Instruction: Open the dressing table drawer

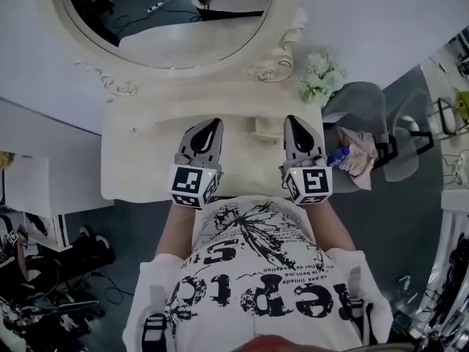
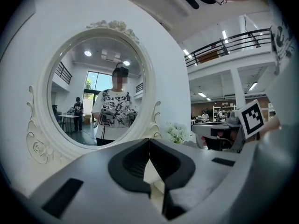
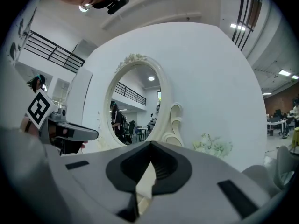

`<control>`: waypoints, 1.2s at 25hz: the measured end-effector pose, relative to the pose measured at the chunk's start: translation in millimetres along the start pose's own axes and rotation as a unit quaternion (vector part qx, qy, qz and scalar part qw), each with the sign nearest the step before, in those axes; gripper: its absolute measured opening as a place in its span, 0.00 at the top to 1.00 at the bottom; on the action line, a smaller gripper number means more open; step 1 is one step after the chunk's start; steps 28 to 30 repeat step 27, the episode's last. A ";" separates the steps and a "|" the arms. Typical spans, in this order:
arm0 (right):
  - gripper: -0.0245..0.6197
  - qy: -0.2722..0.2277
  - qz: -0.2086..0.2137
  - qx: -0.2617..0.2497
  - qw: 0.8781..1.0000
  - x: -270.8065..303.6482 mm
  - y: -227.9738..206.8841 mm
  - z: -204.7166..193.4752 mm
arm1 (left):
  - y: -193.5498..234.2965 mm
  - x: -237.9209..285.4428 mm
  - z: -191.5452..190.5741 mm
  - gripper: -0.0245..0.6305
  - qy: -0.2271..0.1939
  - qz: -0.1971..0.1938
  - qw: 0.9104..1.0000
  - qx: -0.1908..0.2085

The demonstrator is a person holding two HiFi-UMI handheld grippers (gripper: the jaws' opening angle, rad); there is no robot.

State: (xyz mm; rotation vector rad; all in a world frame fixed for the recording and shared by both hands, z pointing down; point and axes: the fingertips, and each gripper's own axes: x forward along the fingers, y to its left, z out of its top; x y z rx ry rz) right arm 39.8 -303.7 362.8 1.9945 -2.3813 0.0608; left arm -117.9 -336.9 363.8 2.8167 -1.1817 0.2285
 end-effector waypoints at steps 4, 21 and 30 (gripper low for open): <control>0.94 0.004 0.014 0.006 1.000 2.9 3.3 -3.6 | -0.1 -0.3 2.5 0.93 -0.006 -0.002 1.000 -0.002; 0.94 0.019 0.034 0.000 0.999 9.3 10.0 -11.7 | -3.9 0.9 1.5 0.93 -0.004 -0.014 1.000 -0.002; 0.94 0.022 0.032 0.002 0.999 10.7 9.4 -14.2 | -5.0 1.3 1.0 0.93 -0.002 -0.015 1.000 -0.001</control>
